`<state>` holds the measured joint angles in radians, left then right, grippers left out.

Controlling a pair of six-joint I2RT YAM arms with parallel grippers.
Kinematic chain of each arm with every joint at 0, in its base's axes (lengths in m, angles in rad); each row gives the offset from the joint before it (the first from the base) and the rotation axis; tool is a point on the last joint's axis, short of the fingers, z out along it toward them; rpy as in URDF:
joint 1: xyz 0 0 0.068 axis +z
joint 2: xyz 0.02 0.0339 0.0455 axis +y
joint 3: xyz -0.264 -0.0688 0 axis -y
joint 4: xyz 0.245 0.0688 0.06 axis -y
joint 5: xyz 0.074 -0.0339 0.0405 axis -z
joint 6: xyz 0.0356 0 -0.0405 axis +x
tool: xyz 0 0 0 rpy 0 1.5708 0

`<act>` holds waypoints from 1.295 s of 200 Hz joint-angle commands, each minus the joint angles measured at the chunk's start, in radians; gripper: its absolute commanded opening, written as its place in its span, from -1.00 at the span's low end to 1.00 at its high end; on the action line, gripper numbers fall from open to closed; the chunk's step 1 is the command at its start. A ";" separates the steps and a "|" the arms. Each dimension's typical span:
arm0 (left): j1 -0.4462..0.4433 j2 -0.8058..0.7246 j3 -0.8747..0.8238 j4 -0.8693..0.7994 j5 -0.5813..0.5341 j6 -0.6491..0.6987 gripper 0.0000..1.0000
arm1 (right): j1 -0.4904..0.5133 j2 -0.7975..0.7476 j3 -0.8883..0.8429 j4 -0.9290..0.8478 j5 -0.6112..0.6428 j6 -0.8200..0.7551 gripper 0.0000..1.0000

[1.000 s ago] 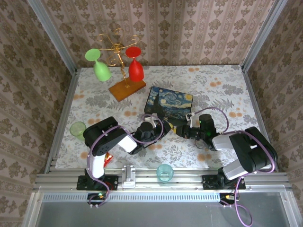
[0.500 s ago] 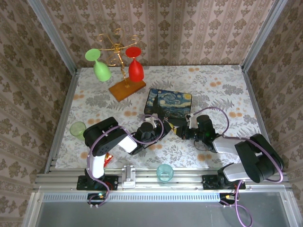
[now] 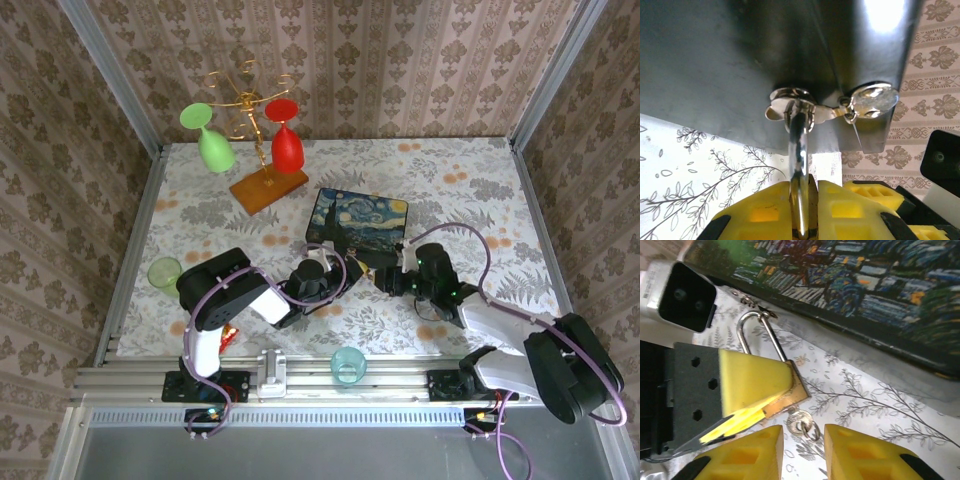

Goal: Unlock a padlock with a key

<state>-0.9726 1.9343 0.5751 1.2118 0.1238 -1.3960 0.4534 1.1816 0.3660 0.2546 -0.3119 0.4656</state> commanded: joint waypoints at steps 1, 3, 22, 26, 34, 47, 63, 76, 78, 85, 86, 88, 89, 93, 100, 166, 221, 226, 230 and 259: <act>0.012 -0.053 -0.006 0.083 -0.002 0.010 -1.00 | 0.072 0.003 0.044 -0.118 0.165 -0.089 -0.45; 0.012 -0.054 -0.006 0.082 -0.001 0.012 -1.00 | 0.080 0.006 0.047 -0.119 0.176 -0.093 -0.45; 0.012 -0.061 -0.011 0.083 0.005 0.011 -1.00 | 0.161 0.025 0.072 -0.146 0.300 -0.141 -0.37; 0.013 -0.061 -0.013 0.081 0.005 0.010 -1.00 | 0.174 0.030 0.078 -0.150 0.321 -0.150 -0.36; 0.013 -0.062 -0.016 0.082 0.005 0.008 -1.00 | 0.195 0.038 0.087 -0.156 0.361 -0.161 -0.31; 0.013 -0.064 -0.018 0.083 0.005 0.009 -1.00 | 0.222 0.045 0.093 -0.157 0.409 -0.179 -0.27; 0.014 -0.066 -0.018 0.083 0.008 0.011 -1.00 | 0.258 0.061 0.110 -0.176 0.492 -0.200 -0.27; 0.011 -0.063 -0.013 0.083 0.013 0.012 -1.00 | 0.292 0.084 0.126 -0.179 0.554 -0.220 -0.27; 0.011 -0.064 -0.012 0.083 0.013 0.012 -1.00 | 0.298 0.087 0.127 -0.176 0.565 -0.224 -0.27; 0.008 -0.063 -0.008 0.083 0.016 0.011 -1.00 | 0.317 0.098 0.133 -0.168 0.596 -0.242 -0.27; 0.008 -0.062 -0.007 0.083 0.017 0.011 -1.00 | 0.320 0.099 0.134 -0.167 0.601 -0.244 -0.27; 0.009 -0.061 -0.006 0.083 0.017 0.011 -1.00 | 0.325 0.102 0.136 -0.164 0.610 -0.250 -0.27; 0.008 -0.061 -0.006 0.083 0.017 0.011 -1.00 | 0.328 0.104 0.138 -0.163 0.614 -0.252 -0.27; 0.007 -0.060 -0.005 0.083 0.017 0.011 -1.00 | 0.338 0.111 0.143 -0.161 0.635 -0.262 -0.27; 0.004 -0.058 -0.003 0.083 0.019 0.009 -1.00 | 0.353 0.124 0.150 -0.150 0.659 -0.279 -0.26; -0.021 -0.032 0.017 0.086 0.022 -0.008 -1.00 | 0.400 0.242 0.217 -0.108 0.723 -0.385 -0.55; -0.009 -0.044 -0.013 0.088 0.013 0.000 -1.00 | 0.328 0.162 0.136 -0.054 0.470 -0.282 -0.67; -0.009 -0.044 -0.015 0.088 0.013 0.000 -1.00 | 0.300 0.149 0.119 -0.027 0.406 -0.251 -0.67; -0.009 -0.044 -0.015 0.089 0.013 0.001 -1.00 | 0.279 0.138 0.104 -0.007 0.353 -0.225 -0.67; -0.008 -0.041 -0.017 0.088 0.016 0.005 -0.90 | 0.192 0.074 0.034 0.077 0.149 -0.093 -0.67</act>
<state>-0.9760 1.9144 0.5583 1.2209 0.1284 -1.3964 0.6960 1.3083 0.4404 0.2203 0.0647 0.2291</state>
